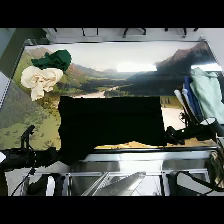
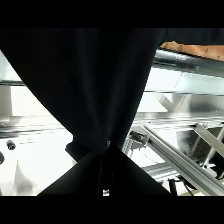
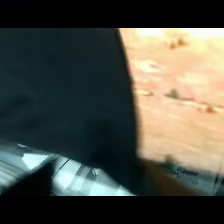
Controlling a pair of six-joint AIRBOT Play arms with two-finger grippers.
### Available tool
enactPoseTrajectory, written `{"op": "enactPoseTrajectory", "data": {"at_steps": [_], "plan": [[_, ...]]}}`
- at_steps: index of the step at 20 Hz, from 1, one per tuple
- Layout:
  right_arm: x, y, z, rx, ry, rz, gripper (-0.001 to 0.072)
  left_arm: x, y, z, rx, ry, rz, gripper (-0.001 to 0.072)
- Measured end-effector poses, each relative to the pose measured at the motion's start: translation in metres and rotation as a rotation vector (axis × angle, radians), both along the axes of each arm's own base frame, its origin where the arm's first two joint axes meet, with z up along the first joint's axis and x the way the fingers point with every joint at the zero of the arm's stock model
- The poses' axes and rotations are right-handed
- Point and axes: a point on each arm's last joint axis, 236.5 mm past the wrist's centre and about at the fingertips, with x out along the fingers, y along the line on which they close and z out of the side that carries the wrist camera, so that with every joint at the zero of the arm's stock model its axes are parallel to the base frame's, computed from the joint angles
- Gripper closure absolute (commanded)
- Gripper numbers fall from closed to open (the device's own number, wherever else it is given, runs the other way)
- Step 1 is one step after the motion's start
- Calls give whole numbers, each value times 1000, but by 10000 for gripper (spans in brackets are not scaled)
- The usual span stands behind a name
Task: Fold the shirts.
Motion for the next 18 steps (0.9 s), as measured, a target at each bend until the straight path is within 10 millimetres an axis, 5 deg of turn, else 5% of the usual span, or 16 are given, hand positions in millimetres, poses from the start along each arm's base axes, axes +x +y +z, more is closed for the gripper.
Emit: {"op": "enactPoseTrajectory", "data": {"at_steps": [6, 14, 18], "plan": [[-10, 3, 26, -17, -61, 56, 689, -2, 2, 7, 16, -5, -20, 688], [-60, 8, 93, -217, -113, 88, 690, 10, 37, 71, 279, -144, -81, 688], [-62, 0, 104, -292, -139, 58, 689, 48, 36, 61, 295, -95, -167, 688]]}}
